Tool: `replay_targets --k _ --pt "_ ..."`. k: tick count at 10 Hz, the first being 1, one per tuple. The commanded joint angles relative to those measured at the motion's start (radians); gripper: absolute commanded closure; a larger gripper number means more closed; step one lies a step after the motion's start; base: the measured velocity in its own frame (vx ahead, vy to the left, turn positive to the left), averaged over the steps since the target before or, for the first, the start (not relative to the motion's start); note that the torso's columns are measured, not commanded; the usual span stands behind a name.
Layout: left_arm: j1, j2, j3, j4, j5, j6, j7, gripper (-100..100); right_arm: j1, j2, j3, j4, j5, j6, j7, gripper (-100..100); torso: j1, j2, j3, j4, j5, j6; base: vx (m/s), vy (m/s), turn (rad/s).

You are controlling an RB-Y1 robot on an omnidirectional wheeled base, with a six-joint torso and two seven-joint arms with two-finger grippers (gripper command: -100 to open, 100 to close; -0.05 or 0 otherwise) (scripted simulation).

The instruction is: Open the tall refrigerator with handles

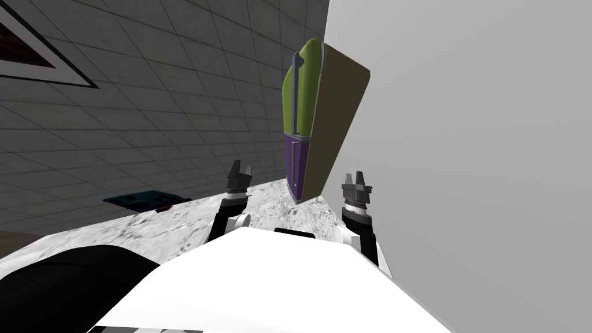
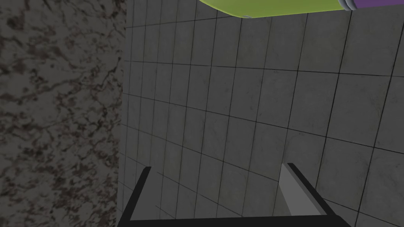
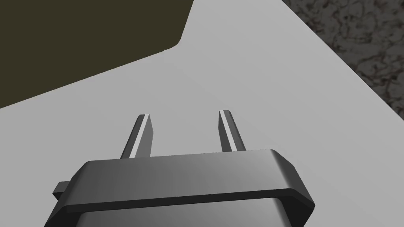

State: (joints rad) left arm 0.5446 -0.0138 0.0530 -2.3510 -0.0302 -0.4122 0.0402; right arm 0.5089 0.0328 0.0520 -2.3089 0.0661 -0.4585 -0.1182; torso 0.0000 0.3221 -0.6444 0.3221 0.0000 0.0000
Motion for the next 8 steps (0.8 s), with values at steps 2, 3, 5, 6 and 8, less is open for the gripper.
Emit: replay_targets --k 2,3,5,6,8 --pt "0.0 0.0 0.0 0.0 0.0 0.0 0.0 0 0.0 0.0 0.0 0.0 0.0 0.0 0.0 0 0.0 0.148 -0.295 0.148 0.0 0.0 0.0 0.0 0.0" --pt "0.0 0.0 0.0 0.0 0.0 0.0 0.0 0 0.0 0.0 0.0 0.0 0.0 0.0 0.0 0 0.0 0.222 -0.442 0.221 0.0 0.0 0.0 0.0 0.0" --pt "0.0 0.0 0.0 0.0 0.0 0.0 0.0 0 0.0 -0.046 -0.01 0.006 0.016 0.004 -0.001 -100 0.0 0.369 -0.738 0.369 0.0 0.0 0.01 0.005 0.011" --pt "0.0 0.0 0.0 0.0 0.0 0.0 0.0 0 0.0 -0.075 -0.02 0.012 0.033 0.007 -0.003 -100 0.0 0.402 -0.807 0.402 0.0 0.0 0.034 0.016 0.026" --pt "0.0 0.0 0.0 0.0 0.0 0.0 0.0 0 0.001 -0.12 -0.032 0.02 0.054 0.012 -0.004 -100 0.001 0.413 -0.832 0.414 0.0 0.0 0.042 0.023 0.021"
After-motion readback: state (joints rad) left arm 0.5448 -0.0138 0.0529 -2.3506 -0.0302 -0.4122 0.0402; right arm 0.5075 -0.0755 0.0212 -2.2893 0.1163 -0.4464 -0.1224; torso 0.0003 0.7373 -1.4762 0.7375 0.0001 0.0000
